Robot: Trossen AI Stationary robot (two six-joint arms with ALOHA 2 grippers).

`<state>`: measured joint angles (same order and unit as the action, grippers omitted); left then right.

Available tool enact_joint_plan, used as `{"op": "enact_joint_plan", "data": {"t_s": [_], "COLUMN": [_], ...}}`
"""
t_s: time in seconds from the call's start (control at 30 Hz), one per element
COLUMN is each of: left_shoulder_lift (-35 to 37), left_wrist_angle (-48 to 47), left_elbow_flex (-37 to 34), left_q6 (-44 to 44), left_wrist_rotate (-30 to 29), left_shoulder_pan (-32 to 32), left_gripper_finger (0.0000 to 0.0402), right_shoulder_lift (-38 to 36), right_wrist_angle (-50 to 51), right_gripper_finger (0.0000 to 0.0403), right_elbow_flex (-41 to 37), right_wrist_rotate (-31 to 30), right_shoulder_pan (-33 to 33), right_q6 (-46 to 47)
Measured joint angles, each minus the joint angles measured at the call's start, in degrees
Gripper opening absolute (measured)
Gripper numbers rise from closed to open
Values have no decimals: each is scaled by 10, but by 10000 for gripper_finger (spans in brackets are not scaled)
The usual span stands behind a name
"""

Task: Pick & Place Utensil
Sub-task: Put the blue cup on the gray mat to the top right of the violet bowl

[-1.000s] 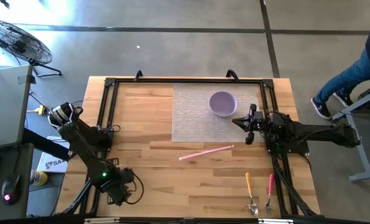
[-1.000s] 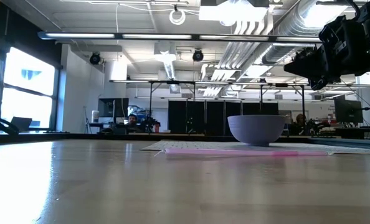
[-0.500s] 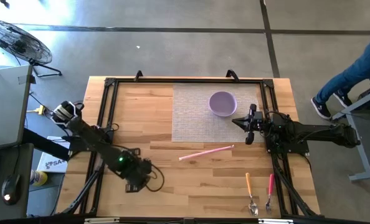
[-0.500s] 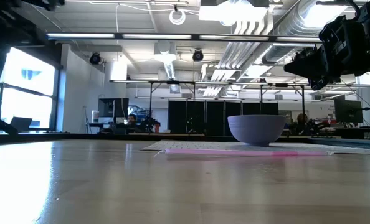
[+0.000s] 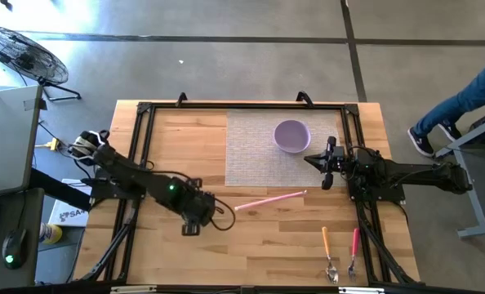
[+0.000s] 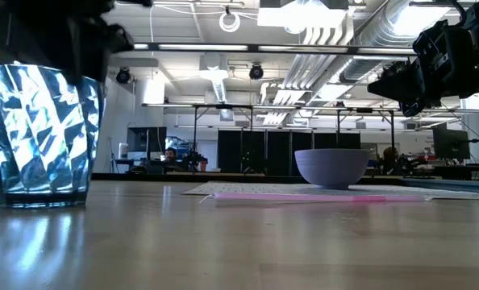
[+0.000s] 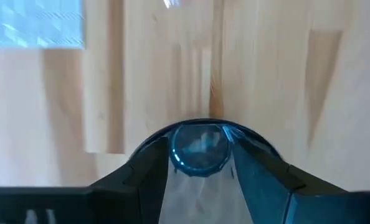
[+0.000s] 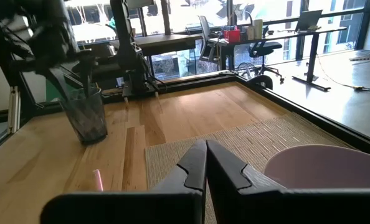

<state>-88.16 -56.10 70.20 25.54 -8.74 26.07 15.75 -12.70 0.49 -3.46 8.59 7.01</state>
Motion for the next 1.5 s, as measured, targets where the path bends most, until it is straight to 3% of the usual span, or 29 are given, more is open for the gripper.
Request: {"op": "enact_joint_plan", "data": {"t_s": [0.23, 0.47, 0.63, 0.8, 0.93, 1.07, 1.17, 1.33, 1.5], "left_shoulder_lift": [5, 39, 48, 48, 48, 48, 47, 47, 47], "left_wrist_angle": [-150, -243, -293, -286, -256, -224, -186, -152, -69], "left_elbow_flex": [106, 113, 89, 42, 0, -32, -55, -90, -156], "left_q6": [67, 259, 437, 535, 547, 544, 531, 512, 494], "left_wrist_rotate": [-77, -103, -133, -155, -151, -156, -195, -165, -207], "left_shoulder_pan": [37, 144, 234, 293, 300, 297, 285, 272, 291], "left_gripper_finger": [177, 183, 231, 309, 363, 391, 395, 395, 395], "right_shoulder_lift": [0, 0, 0, 0, 0, 0, 0, 0, 0], "right_wrist_angle": [0, 0, 0, 0, 0, 0, 0, 0, 0], "right_gripper_finger": [5, 1, 4, 2, 2, 4, 3, 1, 4], "right_elbow_flex": [0, 0, 0, 0, 0, 0, 0, 0, 0], "right_wrist_rotate": [0, 0, 0, 0, 0, 0, 0, 0, 0], "right_shoulder_pan": [0, 0, 0, 0, 0, 0, 0, 0, 0], "right_q6": [0, 0, 0, 0, 0, 0, 0, 0, 0]}}
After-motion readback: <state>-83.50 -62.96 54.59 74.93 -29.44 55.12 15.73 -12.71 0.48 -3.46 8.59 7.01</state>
